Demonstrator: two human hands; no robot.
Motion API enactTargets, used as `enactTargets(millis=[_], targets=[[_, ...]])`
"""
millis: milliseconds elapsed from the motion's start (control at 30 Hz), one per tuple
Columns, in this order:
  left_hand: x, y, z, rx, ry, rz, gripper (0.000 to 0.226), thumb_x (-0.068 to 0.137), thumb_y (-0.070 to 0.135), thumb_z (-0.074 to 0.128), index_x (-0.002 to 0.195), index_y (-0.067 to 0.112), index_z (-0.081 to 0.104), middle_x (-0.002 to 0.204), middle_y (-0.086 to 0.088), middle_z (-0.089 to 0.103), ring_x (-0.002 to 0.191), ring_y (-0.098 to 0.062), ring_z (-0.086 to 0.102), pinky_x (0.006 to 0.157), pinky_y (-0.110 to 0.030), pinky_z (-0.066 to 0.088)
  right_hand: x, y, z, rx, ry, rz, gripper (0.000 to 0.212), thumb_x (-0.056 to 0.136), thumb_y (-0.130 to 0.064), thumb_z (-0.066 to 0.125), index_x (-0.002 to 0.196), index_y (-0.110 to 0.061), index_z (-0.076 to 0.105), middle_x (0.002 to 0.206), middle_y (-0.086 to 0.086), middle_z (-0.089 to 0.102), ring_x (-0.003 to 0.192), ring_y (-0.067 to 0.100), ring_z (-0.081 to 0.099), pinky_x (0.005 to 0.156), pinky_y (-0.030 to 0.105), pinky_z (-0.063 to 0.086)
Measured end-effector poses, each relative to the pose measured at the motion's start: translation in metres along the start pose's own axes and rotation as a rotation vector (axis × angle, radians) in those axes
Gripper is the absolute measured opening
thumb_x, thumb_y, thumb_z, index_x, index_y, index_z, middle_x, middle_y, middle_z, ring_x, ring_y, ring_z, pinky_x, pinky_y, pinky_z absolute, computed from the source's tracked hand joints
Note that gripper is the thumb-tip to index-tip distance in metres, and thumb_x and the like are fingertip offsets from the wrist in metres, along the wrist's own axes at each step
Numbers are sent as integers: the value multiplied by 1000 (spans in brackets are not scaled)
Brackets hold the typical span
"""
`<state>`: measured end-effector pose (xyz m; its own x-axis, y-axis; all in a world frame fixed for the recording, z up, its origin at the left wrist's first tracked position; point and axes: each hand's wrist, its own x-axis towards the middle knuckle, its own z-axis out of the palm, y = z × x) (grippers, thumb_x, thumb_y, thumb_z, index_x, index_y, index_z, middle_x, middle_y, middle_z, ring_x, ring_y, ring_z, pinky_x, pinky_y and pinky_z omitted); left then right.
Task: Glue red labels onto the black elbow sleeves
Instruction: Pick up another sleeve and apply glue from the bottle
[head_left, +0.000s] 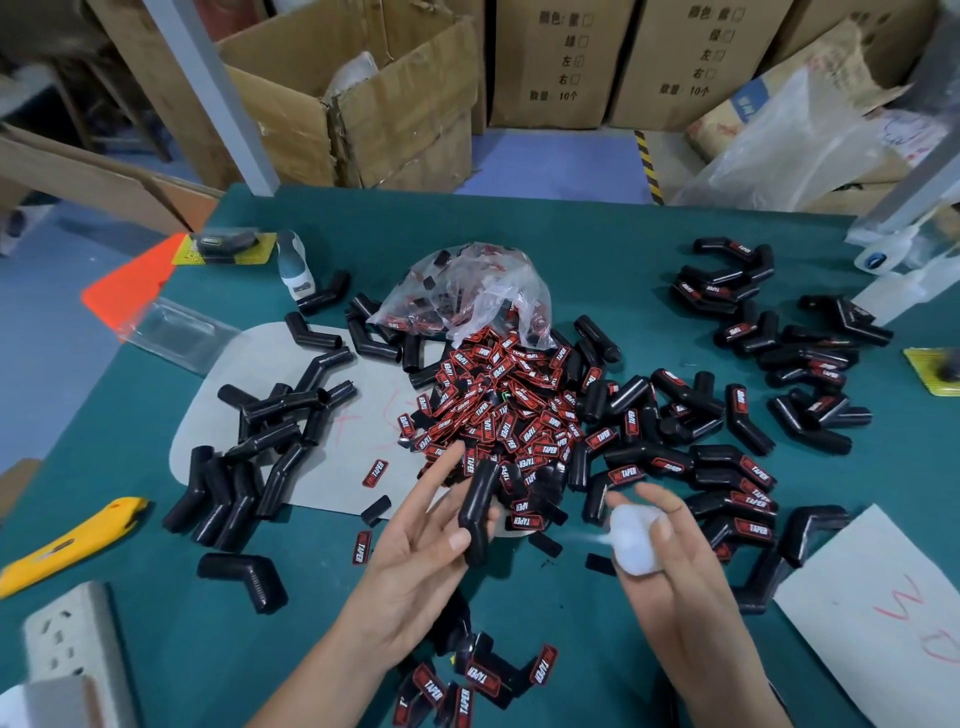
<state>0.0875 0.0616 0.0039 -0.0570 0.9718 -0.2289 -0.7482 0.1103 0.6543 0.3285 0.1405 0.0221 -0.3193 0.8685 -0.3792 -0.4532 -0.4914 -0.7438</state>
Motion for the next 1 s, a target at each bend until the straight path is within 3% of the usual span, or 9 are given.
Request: enactTargets(millis=[67,167,333,400,500,667,733,833,1000], targets=[[-1,-1,0,-4,-46,-17,73,92,-15,60,156,21,51,143,-24,58,120,-32,65,105,-37,53,1,-1,1,5,1,-18,41,88,-22,61,128,-12,64,121,11,72,100,17,72,84,24,59],[-2,3,4,-19,-125,-36,78,89,-13,67,158,17,46,134,-26,59,115,-30,65,104,-37,53,-1,-3,0,-35,-21,-43,53,84,-11,64,136,-12,59,123,9,72,102,18,71,86,24,59],[-2,4,4,-103,-189,-76,82,90,-11,70,162,9,36,140,-33,37,118,-34,62,107,-39,51,-7,-10,-1,-36,3,-147,35,80,-9,65,114,-15,73,97,4,68,68,10,56,68,17,53],[-2,2,4,-117,-188,-87,80,92,-9,71,162,8,36,140,-34,41,120,-36,61,109,-40,50,-9,-12,-3,-27,-32,-190,28,82,-12,69,110,-17,73,92,2,63,62,11,45,63,16,48],[-3,1,3,-82,-154,-97,74,93,-3,74,159,7,42,133,-32,55,121,-38,64,108,-41,51,-11,-13,-4,-92,-34,-250,40,74,-29,75,111,-17,66,90,4,59,59,13,41,57,19,42],[-3,0,4,88,-100,-80,68,96,9,76,157,15,47,134,-23,64,123,-37,66,110,-41,50,-22,-8,-7,-461,151,-426,46,63,-44,82,105,-32,65,95,4,63,69,19,57,55,24,49],[-2,0,4,155,-65,-67,71,92,16,81,156,18,50,133,-24,65,122,-37,66,110,-42,49,-27,-7,-4,-596,190,-512,44,63,-47,79,104,-39,67,100,-6,67,77,14,65,59,20,54],[-1,0,3,202,-23,-56,73,89,24,84,154,21,52,132,-24,67,122,-38,67,109,-41,50,-32,-8,8,-675,160,-636,37,68,-44,75,104,-47,68,106,-19,69,89,-1,68,65,11,54],[0,-1,-3,246,5,-28,70,90,27,82,154,21,53,128,-23,67,115,-34,70,106,-41,51,-39,-7,21,-697,141,-668,26,79,-52,75,104,-48,68,105,-22,71,90,0,69,67,10,53]])
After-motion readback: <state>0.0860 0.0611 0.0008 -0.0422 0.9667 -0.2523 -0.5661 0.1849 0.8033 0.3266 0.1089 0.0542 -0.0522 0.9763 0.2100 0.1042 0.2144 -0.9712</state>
